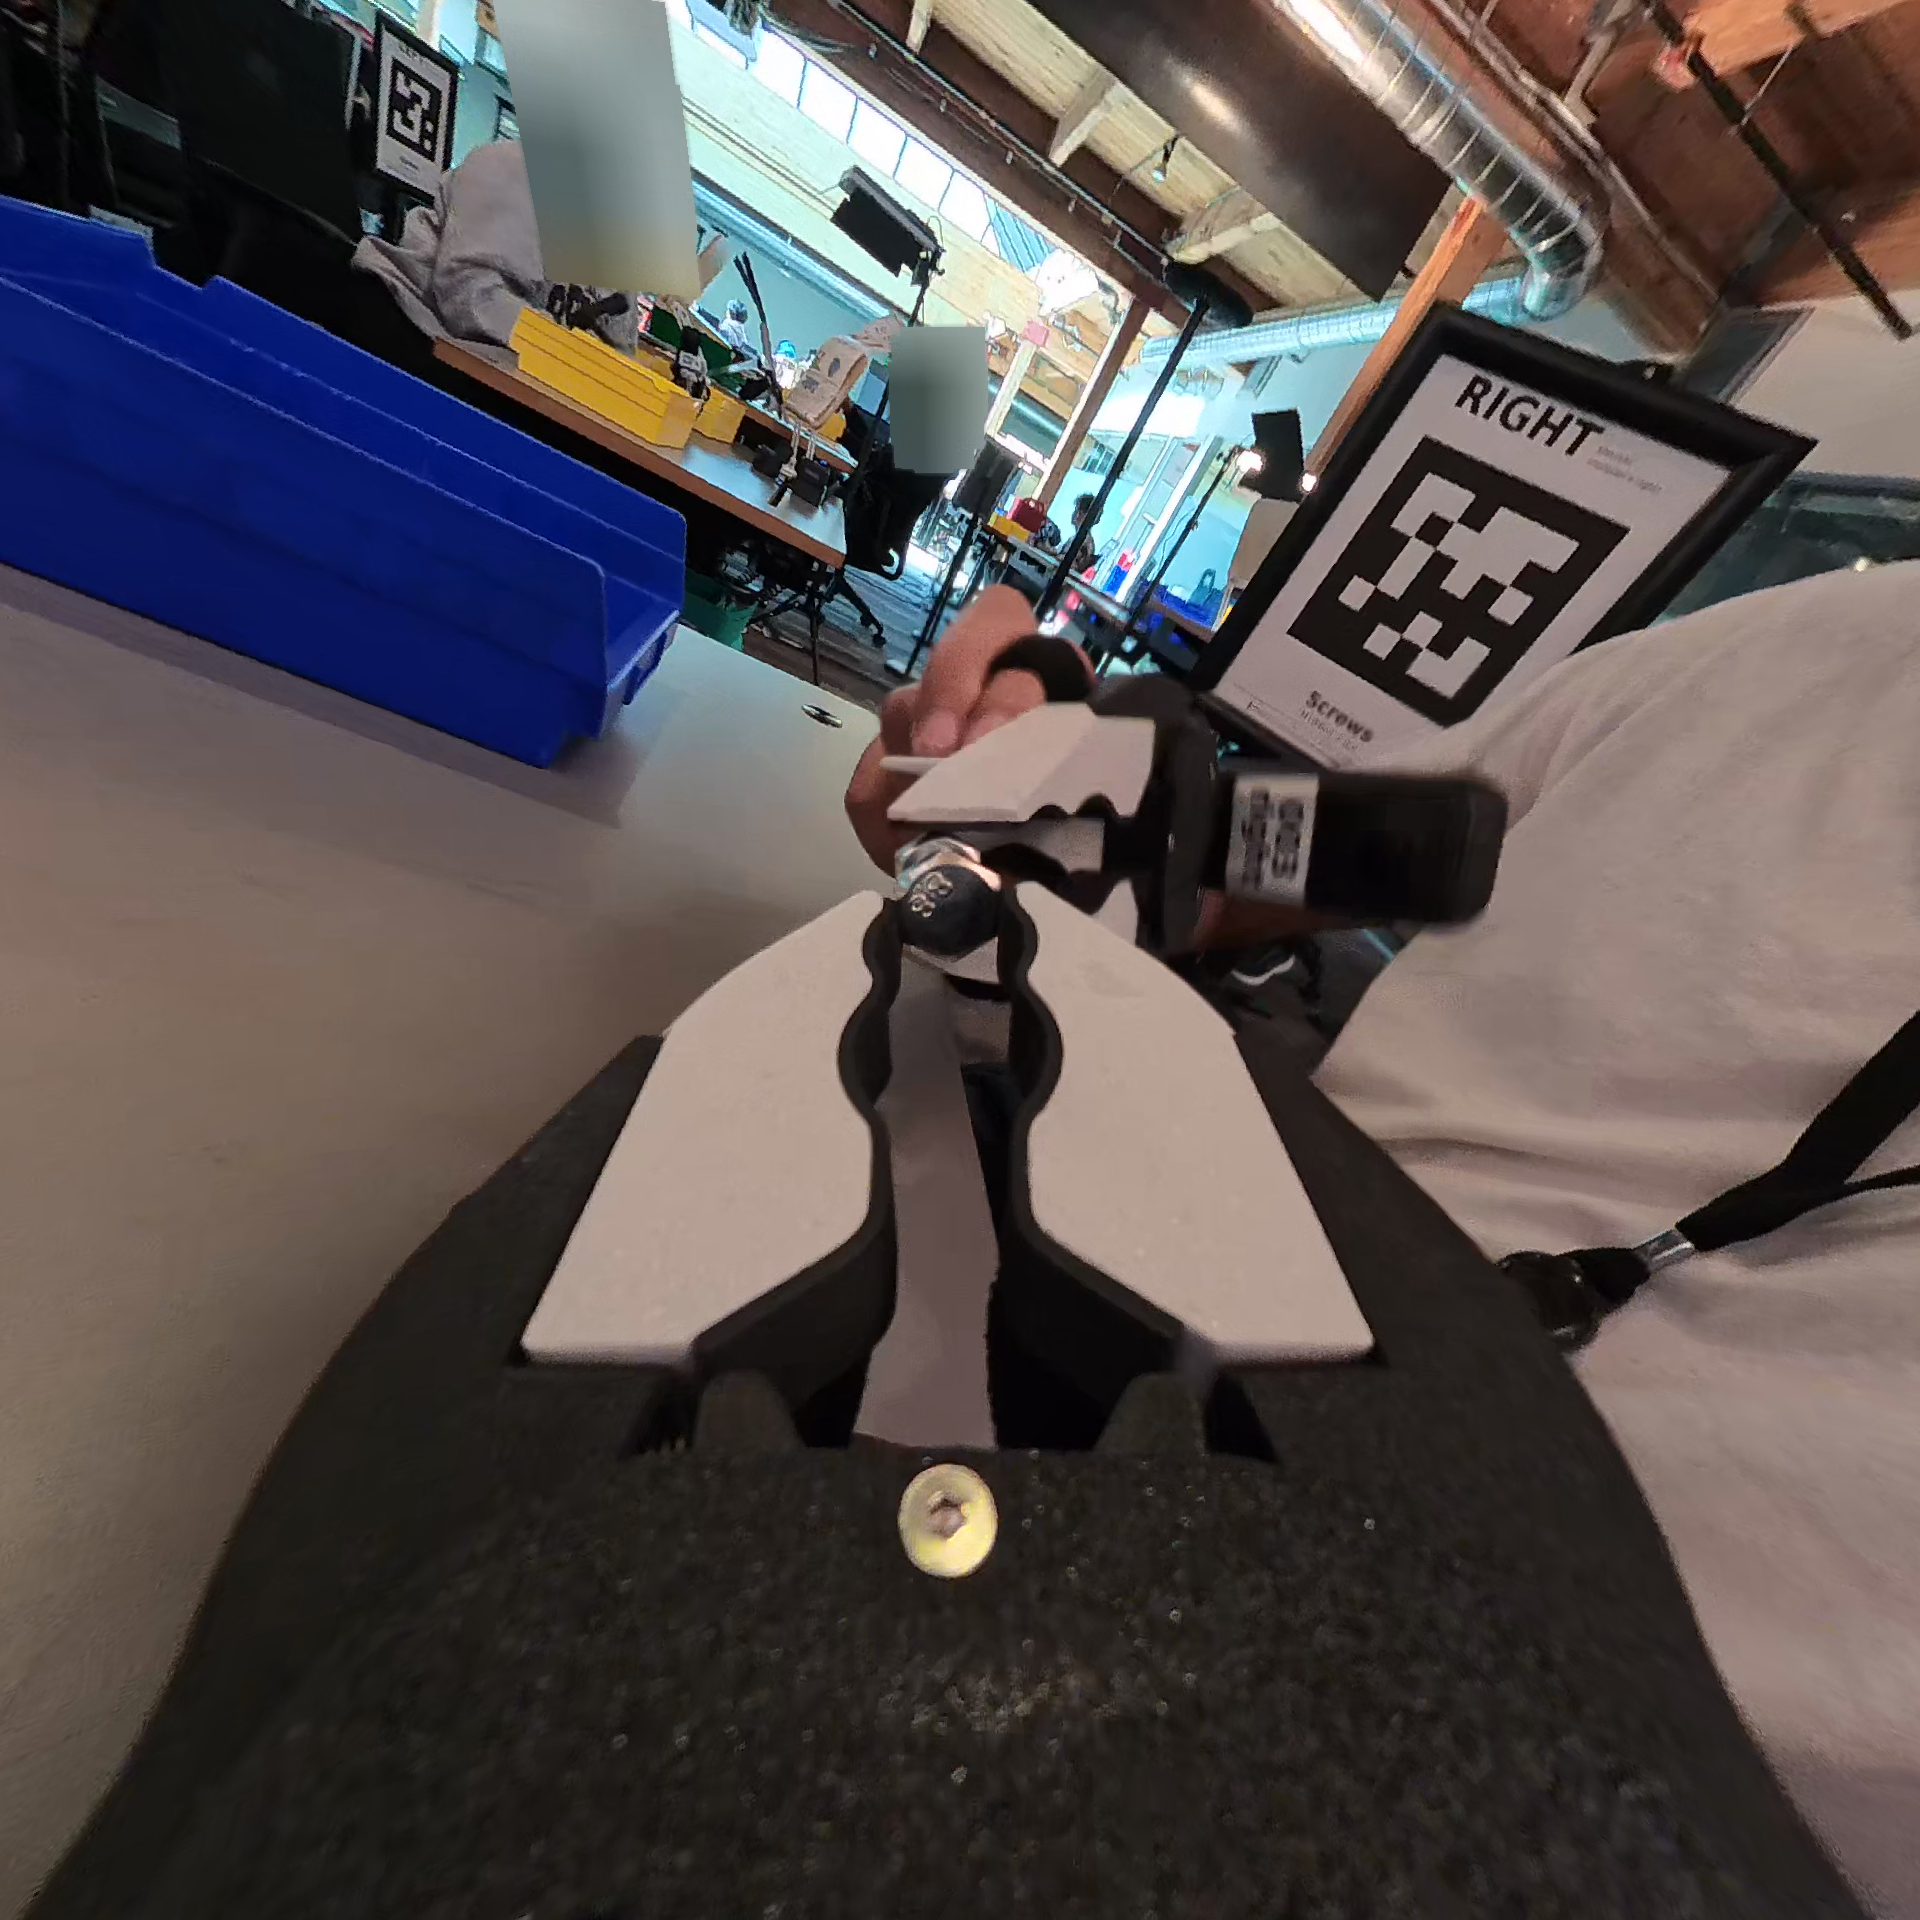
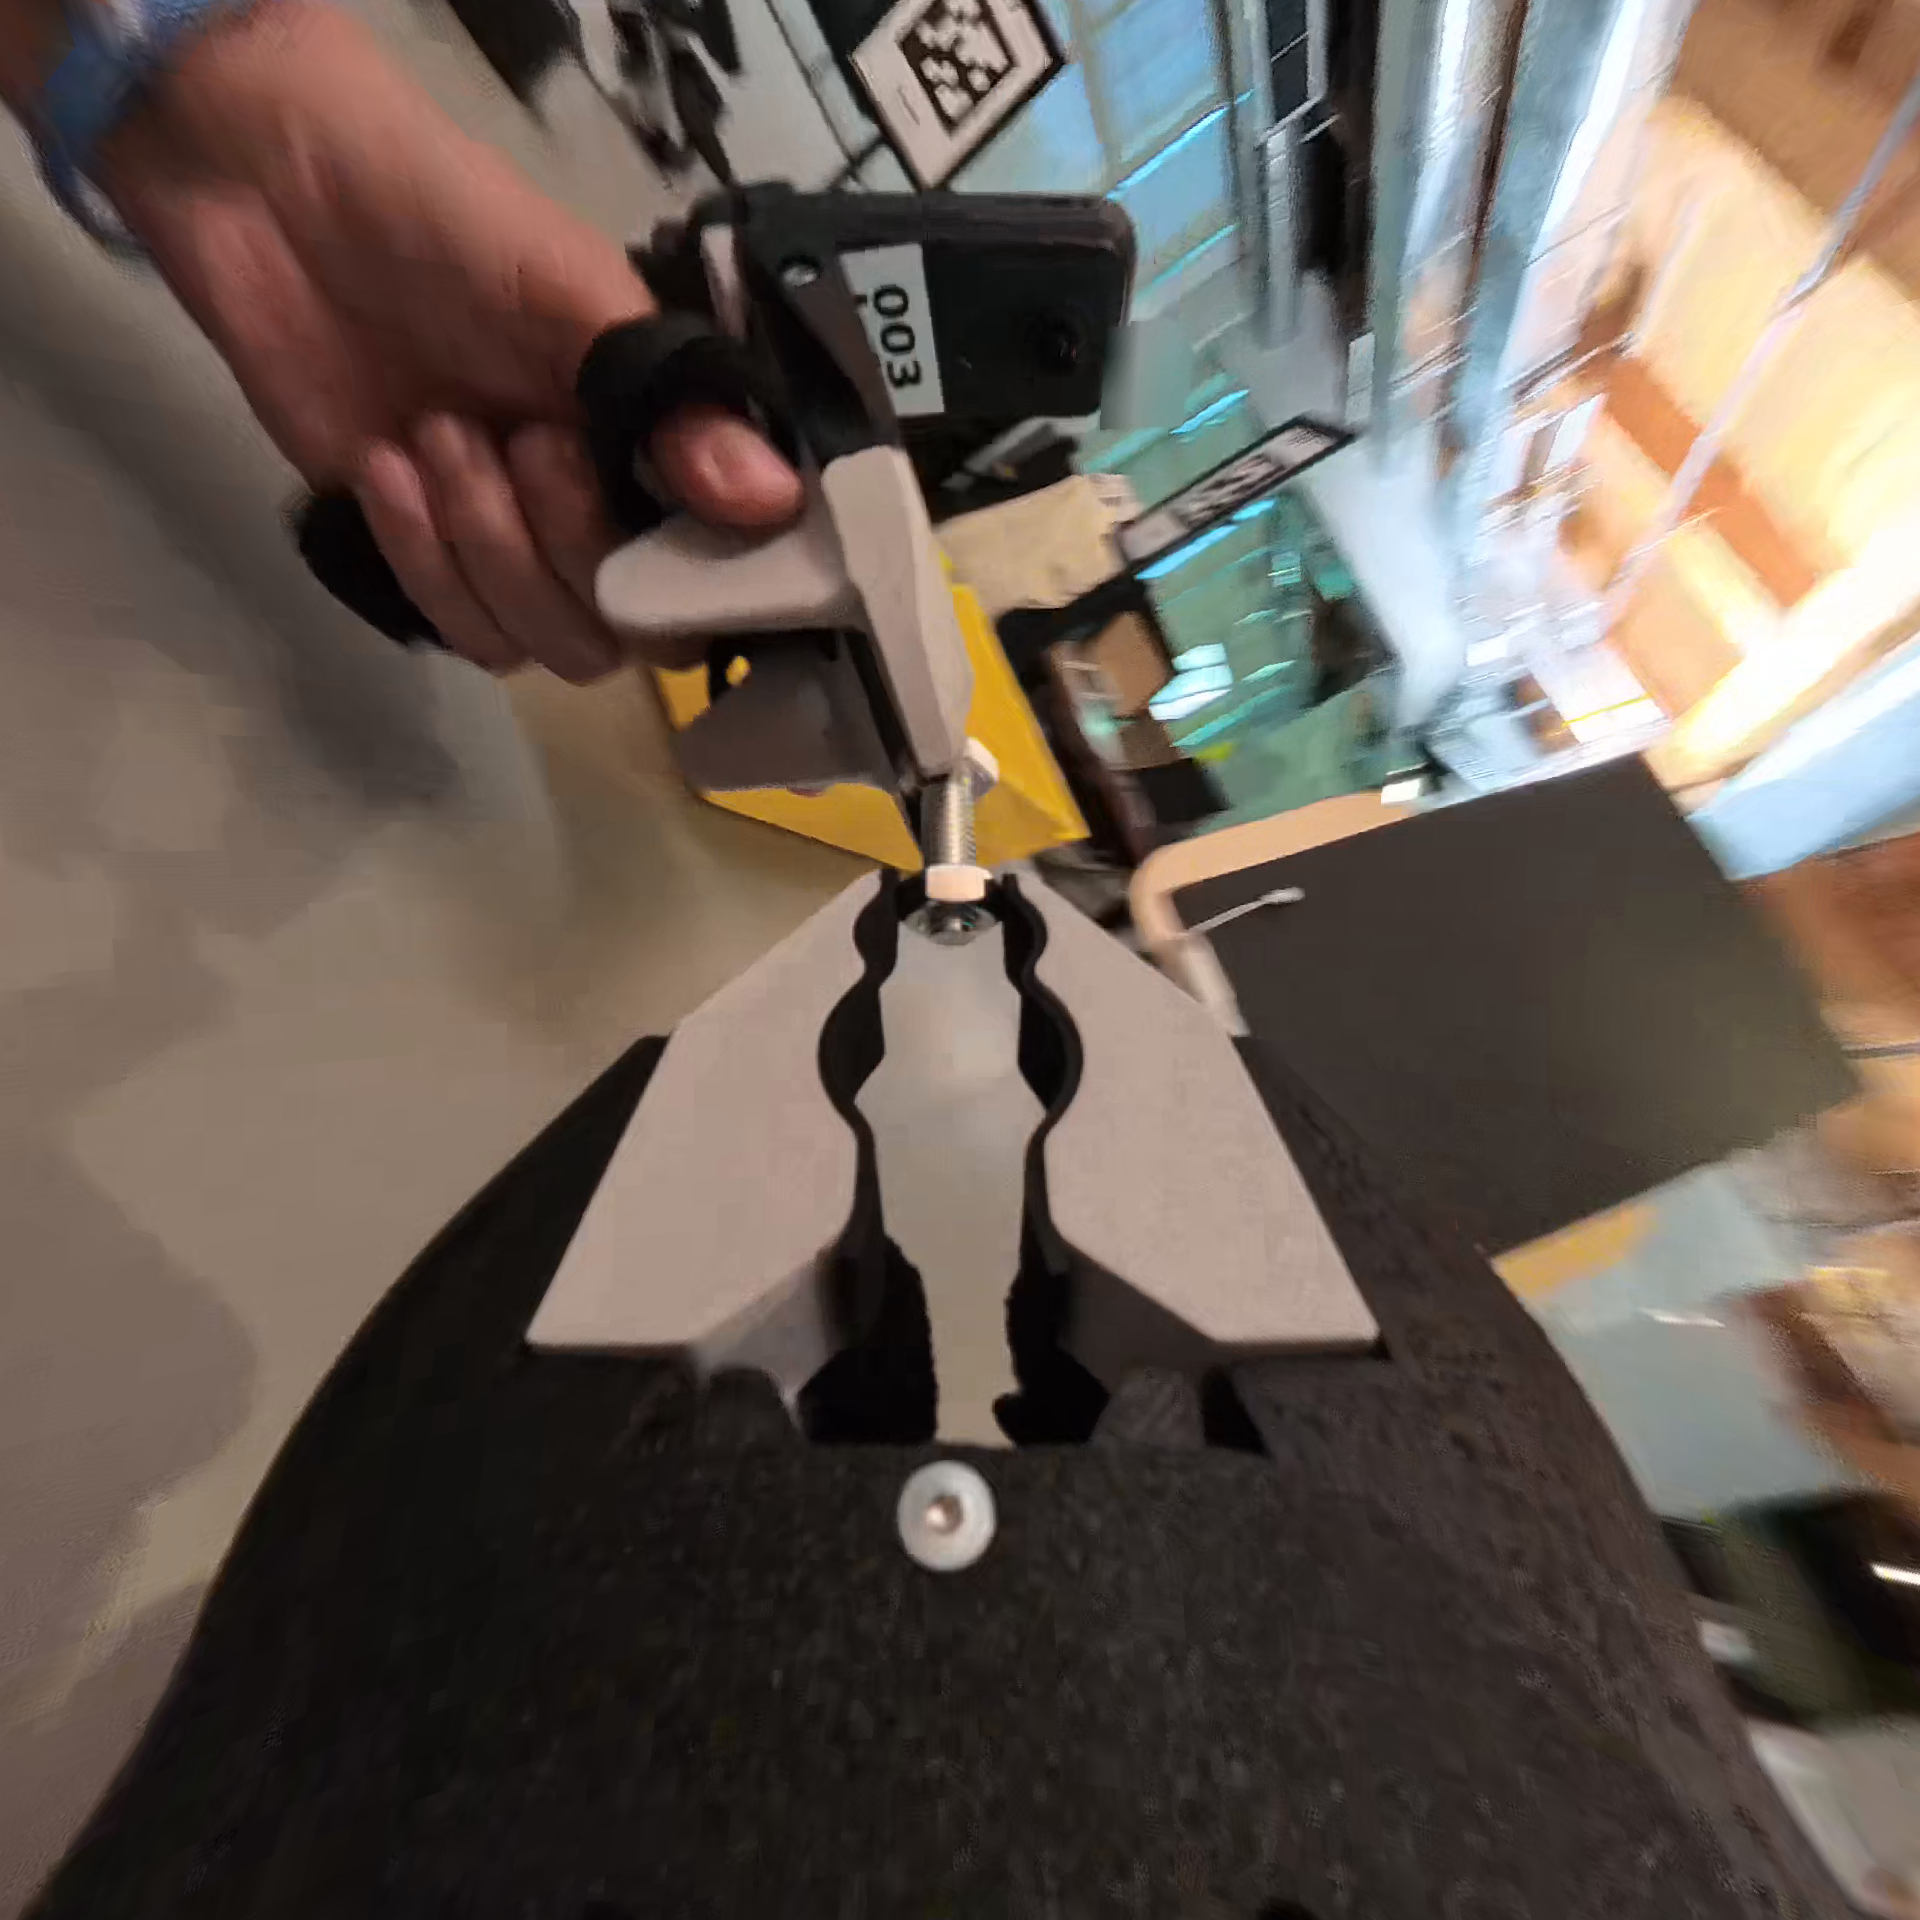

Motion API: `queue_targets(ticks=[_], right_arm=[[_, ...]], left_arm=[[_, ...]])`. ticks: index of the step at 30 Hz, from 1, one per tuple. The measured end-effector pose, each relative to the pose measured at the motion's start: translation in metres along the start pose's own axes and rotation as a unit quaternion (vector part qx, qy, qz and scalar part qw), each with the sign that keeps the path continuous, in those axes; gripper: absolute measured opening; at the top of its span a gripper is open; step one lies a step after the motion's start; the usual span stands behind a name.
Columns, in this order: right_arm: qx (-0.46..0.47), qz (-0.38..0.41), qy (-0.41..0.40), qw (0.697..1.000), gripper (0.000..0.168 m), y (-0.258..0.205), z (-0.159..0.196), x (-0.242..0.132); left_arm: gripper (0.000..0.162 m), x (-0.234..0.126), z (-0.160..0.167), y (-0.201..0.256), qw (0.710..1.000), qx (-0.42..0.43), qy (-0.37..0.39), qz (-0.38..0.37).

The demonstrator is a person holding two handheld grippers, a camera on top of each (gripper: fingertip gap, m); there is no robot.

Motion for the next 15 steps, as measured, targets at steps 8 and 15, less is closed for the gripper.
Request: queue_targets(ticks=[8, 15], right_arm=[[0.598, -0.315, 0.14, 0.723, 0.019, 0.02, 0.041, 0.013], [0.736, -0.346, 0.226, 0.537, 0.027, 0.014, 0.052, 0.024]], left_arm=[[0.017, 0.004, 0.002, 0.004, 1.0, 0.021, -0.012, 0.001], [0.017, -0.003, -0.003, 0.004, 1.0, 0.021, 0.016, -0.004]])
Point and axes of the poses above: each gripper's, where its closed fingertips meet, x out along the fingers, z out of its underside, y = z × x across the jaws, the point moved 9 cm from there along -x, back along the fingers, and after that the axes turned 9 degrees about -x, right-handed, at the moved point
